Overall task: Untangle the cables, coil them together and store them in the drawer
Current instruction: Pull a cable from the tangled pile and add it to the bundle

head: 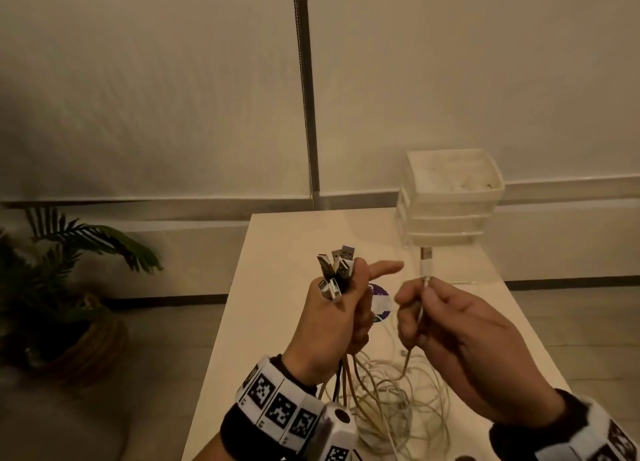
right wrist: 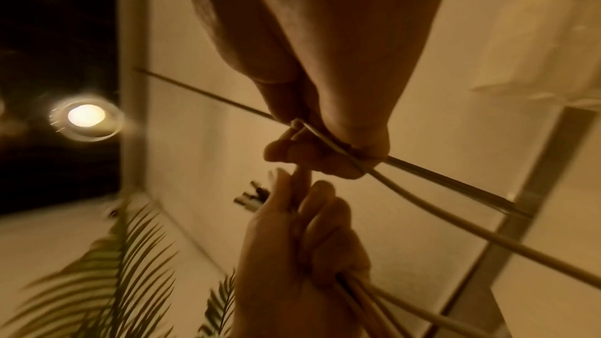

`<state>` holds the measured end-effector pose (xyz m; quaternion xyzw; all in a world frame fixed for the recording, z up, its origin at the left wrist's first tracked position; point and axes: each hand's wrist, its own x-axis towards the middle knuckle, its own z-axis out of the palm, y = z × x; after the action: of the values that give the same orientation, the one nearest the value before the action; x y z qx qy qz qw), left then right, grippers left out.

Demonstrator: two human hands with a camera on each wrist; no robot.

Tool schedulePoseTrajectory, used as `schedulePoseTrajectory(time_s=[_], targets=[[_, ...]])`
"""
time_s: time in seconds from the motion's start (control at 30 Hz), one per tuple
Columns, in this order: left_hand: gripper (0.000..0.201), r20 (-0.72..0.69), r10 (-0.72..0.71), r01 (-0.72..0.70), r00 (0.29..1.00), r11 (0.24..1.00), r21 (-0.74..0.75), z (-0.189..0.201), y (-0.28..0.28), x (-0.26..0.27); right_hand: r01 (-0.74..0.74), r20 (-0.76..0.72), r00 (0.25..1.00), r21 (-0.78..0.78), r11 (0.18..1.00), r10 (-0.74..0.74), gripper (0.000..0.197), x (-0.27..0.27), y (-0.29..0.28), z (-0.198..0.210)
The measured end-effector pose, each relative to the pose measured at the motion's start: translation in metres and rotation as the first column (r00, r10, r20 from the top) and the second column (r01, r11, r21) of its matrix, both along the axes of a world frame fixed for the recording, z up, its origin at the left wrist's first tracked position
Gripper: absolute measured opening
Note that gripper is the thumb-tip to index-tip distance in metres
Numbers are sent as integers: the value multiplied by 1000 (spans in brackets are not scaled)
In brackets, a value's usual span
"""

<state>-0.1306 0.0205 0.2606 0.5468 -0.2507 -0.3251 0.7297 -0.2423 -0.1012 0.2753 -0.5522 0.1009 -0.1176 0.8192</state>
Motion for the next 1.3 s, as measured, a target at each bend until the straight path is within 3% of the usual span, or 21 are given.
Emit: schedulePoseTrajectory(time_s=[0.17, 0.33, 0.43, 0.57, 0.77, 0.9, 1.07, 1.13, 1.23, 1.3], targets=[[49, 29, -98, 99, 995, 993, -59, 0, 16, -11, 50, 54, 998, -468, 882, -28, 27, 1, 31, 20], [71, 88, -96, 99, 991, 994, -36, 6, 25, -14, 69, 49, 998, -567, 821, -49, 31, -3, 38, 23], [46, 172, -20, 25, 985, 999, -23, 11, 21, -19, 10, -6, 1000, -614, 789, -17, 29, -6, 34, 25], [22, 213, 86, -91, 973, 996, 15, 16, 9, -25, -28, -57, 998, -743, 669, -23, 31, -9, 20, 23], [20, 298, 220, -248, 929, 967, 59, 10, -3, -41, -37, -53, 999, -808, 588, -11, 38, -13, 6, 21], [27, 270, 188, -222, 944, 970, 102, 13, -7, -50, -56, -66, 998, -862, 503, -2, 35, -14, 2, 18], [38, 346, 251, -282, 904, 958, 42, 11, -6, -55, -41, -8, 998, -814, 579, 59, 31, -9, -1, 11], [35, 363, 324, -344, 874, 939, -8, 13, -1, -52, -107, -29, 990, -788, 606, 138, 28, -9, -5, 5], [35, 152, 540, -534, 828, 842, -77, 25, 25, -26, -303, -138, 943, -729, 614, 303, 27, -17, -18, -16], [38, 83, 600, -588, 795, 798, -136, 35, 49, -7, -361, -196, 925, -723, 589, 326, 27, -23, -31, -38]])
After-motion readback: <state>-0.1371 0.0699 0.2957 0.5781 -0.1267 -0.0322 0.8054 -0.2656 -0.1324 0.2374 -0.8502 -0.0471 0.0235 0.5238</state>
